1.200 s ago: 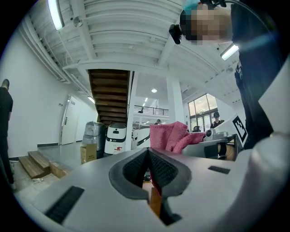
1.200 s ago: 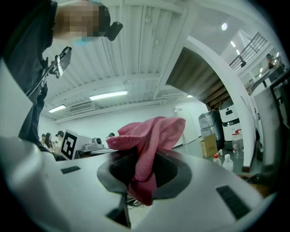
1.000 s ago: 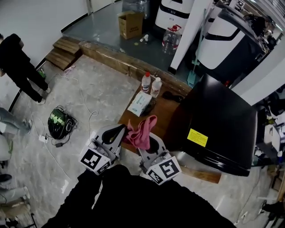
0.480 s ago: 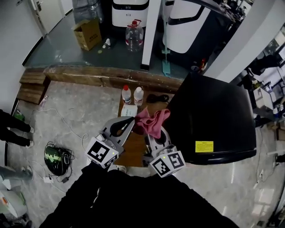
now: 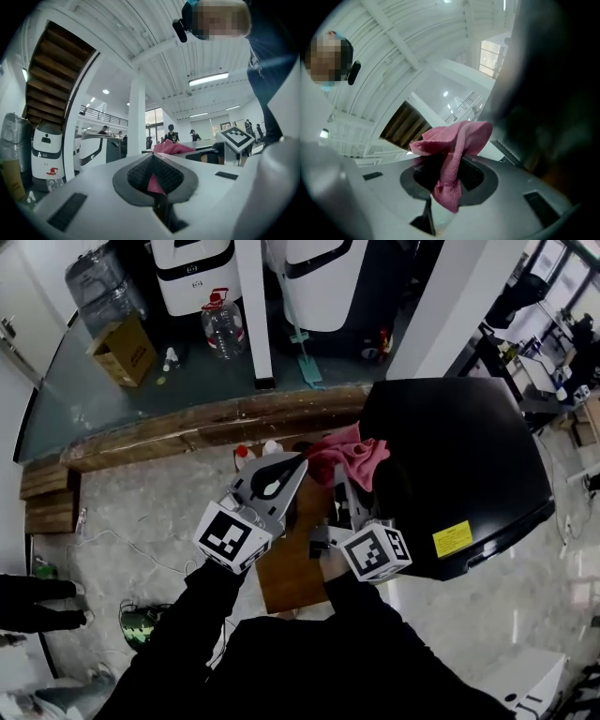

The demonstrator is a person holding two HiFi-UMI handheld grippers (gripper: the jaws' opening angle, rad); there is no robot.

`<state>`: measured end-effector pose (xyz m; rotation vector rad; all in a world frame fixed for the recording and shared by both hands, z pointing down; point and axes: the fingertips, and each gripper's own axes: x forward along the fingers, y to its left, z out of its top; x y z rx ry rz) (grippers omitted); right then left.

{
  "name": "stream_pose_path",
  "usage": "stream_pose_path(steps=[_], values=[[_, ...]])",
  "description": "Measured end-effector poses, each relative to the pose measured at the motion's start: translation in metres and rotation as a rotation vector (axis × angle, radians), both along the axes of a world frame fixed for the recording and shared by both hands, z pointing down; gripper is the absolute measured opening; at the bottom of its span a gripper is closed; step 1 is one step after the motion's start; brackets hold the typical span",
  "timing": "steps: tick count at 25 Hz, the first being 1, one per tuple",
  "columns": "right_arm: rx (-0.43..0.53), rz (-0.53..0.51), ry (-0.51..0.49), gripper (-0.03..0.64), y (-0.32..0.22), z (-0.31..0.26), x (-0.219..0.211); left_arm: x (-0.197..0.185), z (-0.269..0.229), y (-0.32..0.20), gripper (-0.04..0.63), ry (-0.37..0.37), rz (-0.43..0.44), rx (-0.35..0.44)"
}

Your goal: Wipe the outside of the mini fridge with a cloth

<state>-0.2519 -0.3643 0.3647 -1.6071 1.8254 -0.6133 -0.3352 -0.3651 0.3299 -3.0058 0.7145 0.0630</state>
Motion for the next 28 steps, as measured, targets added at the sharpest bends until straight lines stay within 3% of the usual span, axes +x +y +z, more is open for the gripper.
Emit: stream_pose_path(steps=[5,10,13,21,28], values=[[0.069,0.095,-0.206,0.097,-0.028,-0.008,0.032,0.021,-0.001,-0.026,0.006,-0.011,0.078,-0.003],[0.020,0.224,-0.471,0.097,-0.031,0.026,0.057,0.030,0.005,-0.038,0.006,-0.013,0.118,-0.018],[0.034,0.252,-0.572,0.097,-0.032,0.032,0.065,0.033,0.008,-0.040,0.006,-0.024,0.132,-0.017],[0.047,0.257,-0.714,0.094,-0.039,0.058,0.069,0.045,0.033,-0.039,0.006,-0.046,0.191,-0.038],[-0.046,0.293,-0.723,0.092,-0.039,0.116,0.076,0.058,0.082,-0.041,0.006,-0.113,0.199,-0.078]])
